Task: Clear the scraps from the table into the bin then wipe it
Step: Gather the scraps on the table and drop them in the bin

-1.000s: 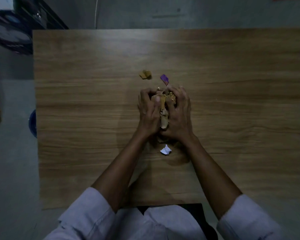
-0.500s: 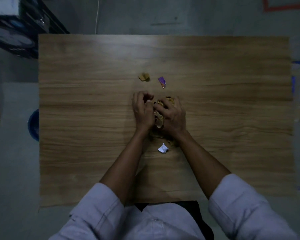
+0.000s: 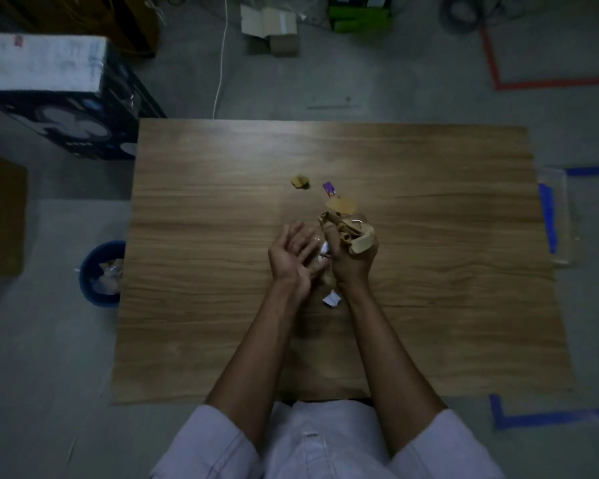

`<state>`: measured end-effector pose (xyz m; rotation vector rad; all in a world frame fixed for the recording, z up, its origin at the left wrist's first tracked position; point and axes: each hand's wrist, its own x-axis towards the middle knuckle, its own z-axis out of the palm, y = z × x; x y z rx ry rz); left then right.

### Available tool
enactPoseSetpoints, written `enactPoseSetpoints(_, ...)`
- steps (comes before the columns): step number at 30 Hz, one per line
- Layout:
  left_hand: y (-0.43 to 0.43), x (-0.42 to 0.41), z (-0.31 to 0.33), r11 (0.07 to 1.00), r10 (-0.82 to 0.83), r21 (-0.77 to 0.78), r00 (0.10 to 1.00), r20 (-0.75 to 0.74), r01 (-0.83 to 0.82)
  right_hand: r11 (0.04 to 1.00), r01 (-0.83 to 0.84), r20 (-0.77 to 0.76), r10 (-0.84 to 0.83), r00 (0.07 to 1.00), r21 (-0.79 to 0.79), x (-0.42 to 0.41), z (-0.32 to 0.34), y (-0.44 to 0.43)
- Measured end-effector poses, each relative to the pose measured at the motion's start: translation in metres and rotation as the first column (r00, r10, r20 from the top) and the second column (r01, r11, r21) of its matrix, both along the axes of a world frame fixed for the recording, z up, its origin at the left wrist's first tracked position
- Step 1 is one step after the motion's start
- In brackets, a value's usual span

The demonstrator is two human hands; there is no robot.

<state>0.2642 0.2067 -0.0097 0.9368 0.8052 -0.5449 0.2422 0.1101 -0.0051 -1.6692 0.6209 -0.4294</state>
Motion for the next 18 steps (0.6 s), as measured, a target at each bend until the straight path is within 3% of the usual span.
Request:
enactPoseSetpoints(4,0.000,-0.026,0.009,0.992,-0.067,-0.112,0.997,-0.037,0.062,0.932,0.179,0.045,-0.203,0.978,0.315,-0.012,0.029,0.018)
enactPoseSetpoints(6,-0.001,-0.030,0.024,0.990,-0.088,-0.106,0.996,0.015,0.089,0.908,0.143,0.043,-0.174,0.984,0.394,-0.022,0.033,0.019)
enactPoseSetpoints(9,-0.002,-0.027,0.049,0.988,-0.111,-0.084,0.978,0.179,0.127,0.927,0.031,0.046,-0.051,0.998,0.373,-0.044,0.039,0.018)
enactPoseSetpoints(13,0.001,-0.033,0.084,0.953,-0.291,0.050,0.860,0.418,0.298,0.951,-0.066,-0.010,0.072,0.997,0.301,-0.072,0.054,0.025)
enactPoseSetpoints(16,-0.007,-0.056,0.092,0.904,-0.428,0.245,0.755,0.497,0.351,0.911,0.040,-0.053,-0.019,0.998,0.410,-0.085,0.064,0.038)
enactPoseSetpoints(18,-0.011,-0.073,0.100,0.905,-0.422,0.294,0.748,0.512,0.309,0.854,0.094,-0.043,-0.084,0.996,0.512,-0.094,0.074,0.048)
